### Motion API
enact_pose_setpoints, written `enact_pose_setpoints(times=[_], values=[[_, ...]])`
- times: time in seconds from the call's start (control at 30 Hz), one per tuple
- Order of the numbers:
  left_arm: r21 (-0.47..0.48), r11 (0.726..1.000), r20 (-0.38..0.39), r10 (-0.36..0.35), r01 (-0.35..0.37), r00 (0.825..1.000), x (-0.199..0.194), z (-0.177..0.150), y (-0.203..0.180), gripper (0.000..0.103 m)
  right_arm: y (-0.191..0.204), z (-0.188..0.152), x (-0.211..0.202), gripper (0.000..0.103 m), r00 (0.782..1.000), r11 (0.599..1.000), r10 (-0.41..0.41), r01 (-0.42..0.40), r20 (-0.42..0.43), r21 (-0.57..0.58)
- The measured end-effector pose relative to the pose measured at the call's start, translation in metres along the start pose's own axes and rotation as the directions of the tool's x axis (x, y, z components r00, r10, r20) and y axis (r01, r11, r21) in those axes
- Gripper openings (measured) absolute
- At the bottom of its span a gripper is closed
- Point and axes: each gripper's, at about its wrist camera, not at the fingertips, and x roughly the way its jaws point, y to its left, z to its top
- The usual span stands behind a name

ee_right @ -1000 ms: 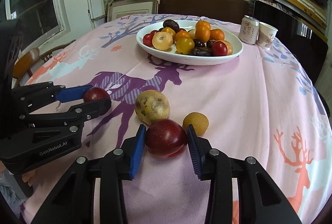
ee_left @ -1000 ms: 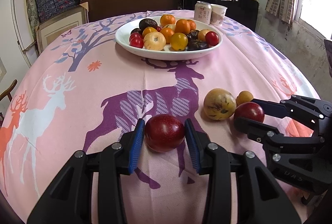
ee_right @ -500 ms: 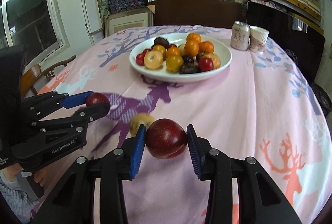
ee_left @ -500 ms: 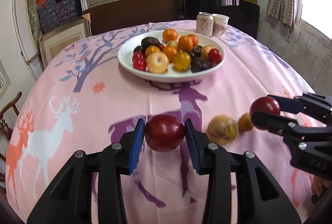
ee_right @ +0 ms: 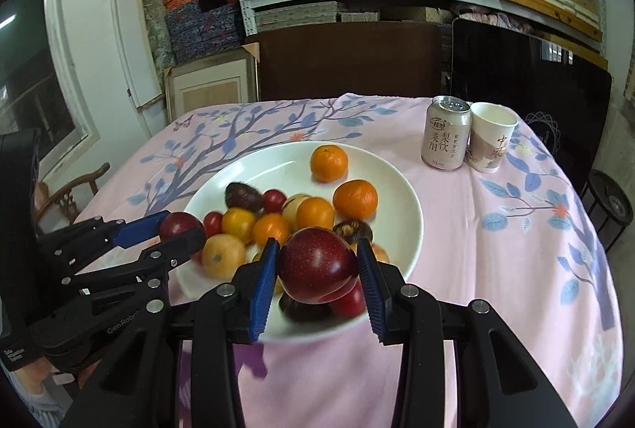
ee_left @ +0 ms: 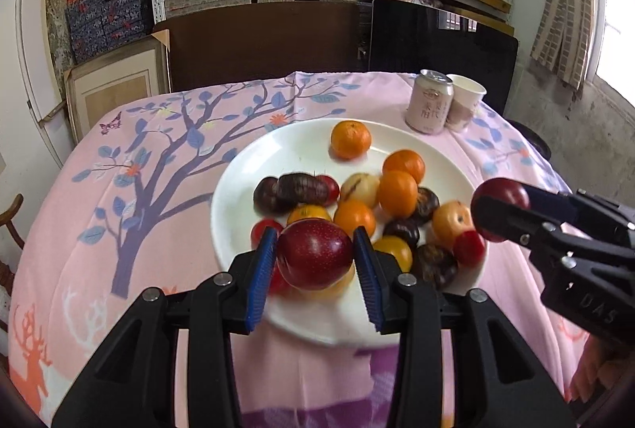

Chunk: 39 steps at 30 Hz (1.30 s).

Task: Organize fruits
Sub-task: 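Place both red plums on the white plate, opening both tools, then grasp a speckled pale fruit with the left tool while the right tool grasps a small tan fruit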

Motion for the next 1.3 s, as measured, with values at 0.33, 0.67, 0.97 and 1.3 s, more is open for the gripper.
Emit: enact_pose_setpoints(times=[0.33,0.67,0.97,1.3], values=[[0.025,0.999,0.032,0.036,-0.037,0.999,0.025,0.007,-0.007,0.063,-0.002,-0.001,0.028,0.042,0.998,0.999,0.035,-0.035,-0.046,0.002],[0.024,0.999,0.049,0.041,-0.042,0.998,0.008,0.005,-0.005,0.072,-0.008,0.005,0.003,0.05,0.999,0.999,0.042,-0.042,0.017,0.023],[-0.003,0.999,0.037,0.048,-0.048,0.998,-0.029,-0.03,0.0,0.074,0.004,-0.011,-0.033,0.054,0.996,0.998,0.065,-0.066,0.052,0.004],[0.031,0.999,0.048,0.02,-0.022,0.999,-0.078,-0.097,-0.027,0.082,-0.001,-0.088,-0.08,0.066,0.997,0.998,0.058,-0.059,0.052,0.034]])
